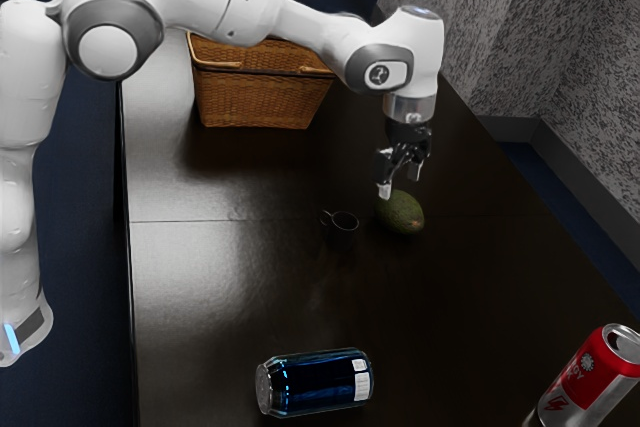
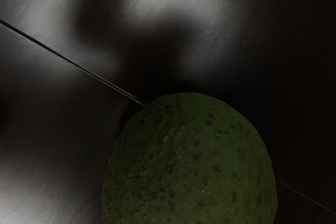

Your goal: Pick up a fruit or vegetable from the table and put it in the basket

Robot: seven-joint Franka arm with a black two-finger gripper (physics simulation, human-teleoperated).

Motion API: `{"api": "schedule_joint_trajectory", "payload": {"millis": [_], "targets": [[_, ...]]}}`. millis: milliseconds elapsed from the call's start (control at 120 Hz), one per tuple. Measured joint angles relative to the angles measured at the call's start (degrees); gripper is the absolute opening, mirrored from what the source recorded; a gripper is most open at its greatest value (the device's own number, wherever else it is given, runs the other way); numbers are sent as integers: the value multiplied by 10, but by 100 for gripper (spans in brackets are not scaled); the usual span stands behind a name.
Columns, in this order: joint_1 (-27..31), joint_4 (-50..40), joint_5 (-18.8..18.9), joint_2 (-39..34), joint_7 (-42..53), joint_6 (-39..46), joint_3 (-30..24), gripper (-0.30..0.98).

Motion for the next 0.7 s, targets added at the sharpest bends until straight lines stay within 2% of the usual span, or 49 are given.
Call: {"api": "schedule_joint_trajectory", "payload": {"millis": [358,700], "targets": [[0,0,-16,22,24,16,0,69],[-1,-28,-48,36,41,37,0,69]]}}
